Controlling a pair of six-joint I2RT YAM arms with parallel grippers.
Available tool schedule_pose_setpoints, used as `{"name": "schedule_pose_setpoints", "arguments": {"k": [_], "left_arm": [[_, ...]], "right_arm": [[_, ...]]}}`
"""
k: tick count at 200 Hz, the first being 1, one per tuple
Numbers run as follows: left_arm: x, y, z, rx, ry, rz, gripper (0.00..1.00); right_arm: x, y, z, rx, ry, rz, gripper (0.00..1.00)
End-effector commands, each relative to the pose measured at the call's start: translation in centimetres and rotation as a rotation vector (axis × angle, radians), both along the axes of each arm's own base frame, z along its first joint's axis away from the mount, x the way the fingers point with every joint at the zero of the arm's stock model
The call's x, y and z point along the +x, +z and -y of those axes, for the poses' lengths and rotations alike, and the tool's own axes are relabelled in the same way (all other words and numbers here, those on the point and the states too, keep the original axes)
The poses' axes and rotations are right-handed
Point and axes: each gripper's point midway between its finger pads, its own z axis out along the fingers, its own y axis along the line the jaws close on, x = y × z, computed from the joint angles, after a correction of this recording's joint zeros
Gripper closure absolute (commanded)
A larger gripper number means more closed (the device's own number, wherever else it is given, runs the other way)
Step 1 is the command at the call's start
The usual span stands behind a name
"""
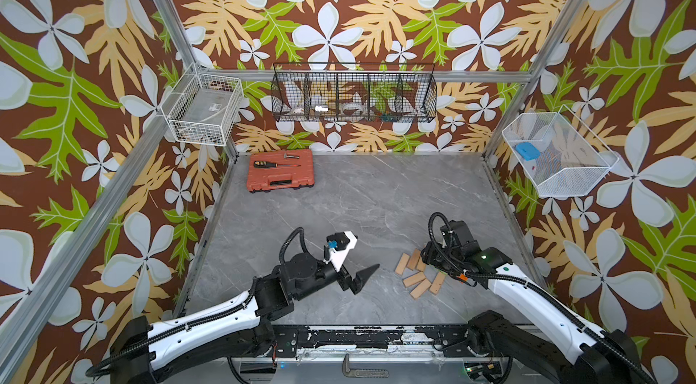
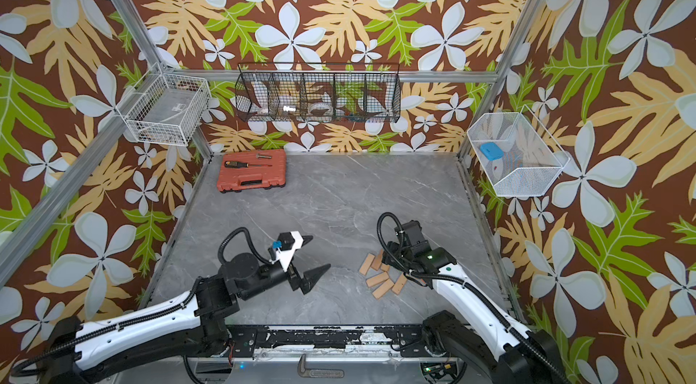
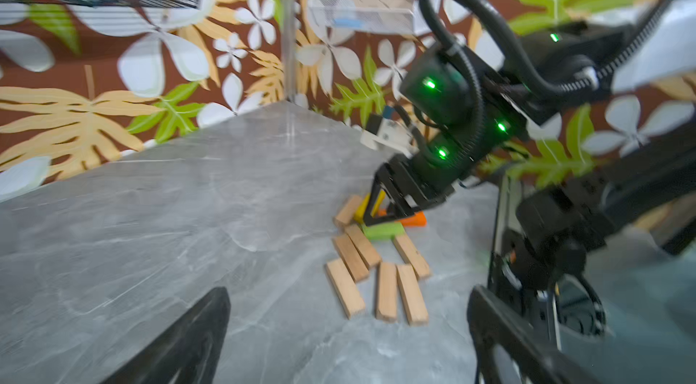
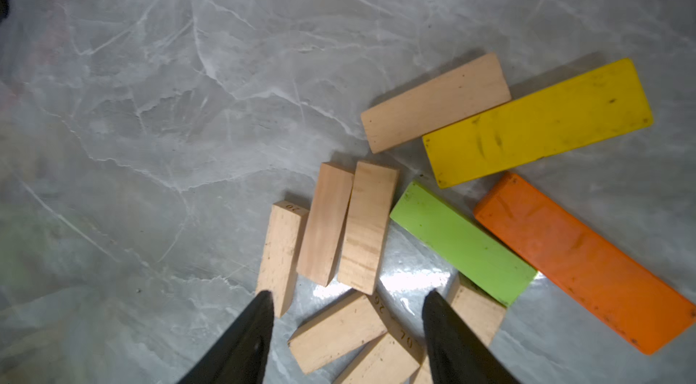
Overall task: Assemble the letter k with building blocks
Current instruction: Pick up the building block from the center of the board.
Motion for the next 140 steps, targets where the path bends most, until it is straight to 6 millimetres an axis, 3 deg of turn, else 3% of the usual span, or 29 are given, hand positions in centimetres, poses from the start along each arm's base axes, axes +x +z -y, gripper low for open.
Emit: {"name": "schedule_pose_setpoints", "arguments": {"k": [1, 62, 140], "left_arm": [[-2.3, -2.0, 1.4, 0.125, -0.126, 0.077, 0.00], [-3.5, -4.2, 2.4, 0.203, -0.214, 0.054, 0.00], [-4.4, -6.0, 2.3, 0.283, -0.273, 0.020, 0.00]], "right_arm": [[0.4, -1.1, 0.8, -0.032, -0.068, 0.000, 0.41], [0.9, -2.9, 0.6, -0.091, -0.050, -0.041, 0.48], [1.6, -4.6, -0.6, -0.107, -0.019, -0.082, 0.49]]}}
